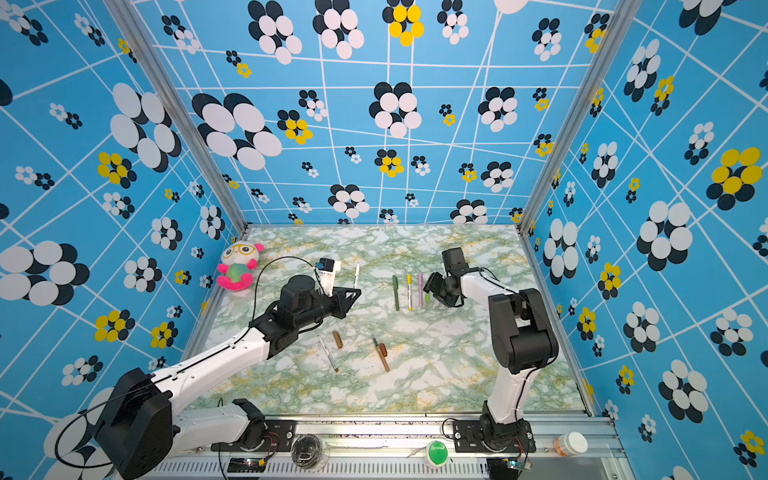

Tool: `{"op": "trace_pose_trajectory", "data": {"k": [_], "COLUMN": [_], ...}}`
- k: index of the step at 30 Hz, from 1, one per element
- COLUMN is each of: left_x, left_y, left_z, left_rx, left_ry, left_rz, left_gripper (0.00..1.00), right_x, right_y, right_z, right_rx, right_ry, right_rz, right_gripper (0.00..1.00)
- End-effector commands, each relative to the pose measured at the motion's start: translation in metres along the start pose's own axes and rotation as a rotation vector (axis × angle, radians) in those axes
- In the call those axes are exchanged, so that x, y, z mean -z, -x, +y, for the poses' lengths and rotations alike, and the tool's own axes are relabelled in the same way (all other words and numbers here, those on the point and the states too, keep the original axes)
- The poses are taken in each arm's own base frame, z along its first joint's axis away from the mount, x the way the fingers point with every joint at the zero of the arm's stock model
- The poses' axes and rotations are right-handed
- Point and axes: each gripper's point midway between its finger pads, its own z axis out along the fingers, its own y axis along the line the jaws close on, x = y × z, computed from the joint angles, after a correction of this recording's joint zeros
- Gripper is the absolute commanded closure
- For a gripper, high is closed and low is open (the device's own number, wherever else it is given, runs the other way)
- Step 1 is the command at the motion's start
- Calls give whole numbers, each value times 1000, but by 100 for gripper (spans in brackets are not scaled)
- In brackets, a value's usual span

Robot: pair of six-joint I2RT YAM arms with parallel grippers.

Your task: Insert the pens into the pen caps

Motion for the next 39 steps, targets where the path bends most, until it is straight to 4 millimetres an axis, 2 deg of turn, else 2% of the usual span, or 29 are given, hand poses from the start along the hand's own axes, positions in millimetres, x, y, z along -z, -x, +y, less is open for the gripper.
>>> {"op": "trace_pose_trajectory", "data": {"k": [1, 6, 13, 17, 28, 33, 39], "left_x": [5, 5, 5, 5, 7, 8, 7], "left_y": [5, 6, 5, 5, 5, 6, 6], "left_z": [0, -1, 0, 0, 0, 1, 1], "left_rx": [-18, -15, -14, -15, -20, -23, -23], "left_ry": [-1, -4, -2, -1, 2, 8, 8], "left_rz": [-25, -25, -20, -22, -26, -29, -31], "left_gripper": [100, 100, 100, 100, 100, 100, 100], "right_x": [4, -4, -16, -20, -36, -32, -18], "right_y": [-11, -16, -17, -15, -14, -19, -31], "right_z": [-22, -13, -2, -2, -9, -16, -27], "right_rx": [65, 154, 241, 260, 348, 364, 380], "right_ry": [-100, -122, -163, -187, -297, -328, -346], "right_rz": [28, 68, 86, 80, 99, 110, 128], "right_gripper": [40, 49, 54, 57, 72, 76, 81]}}
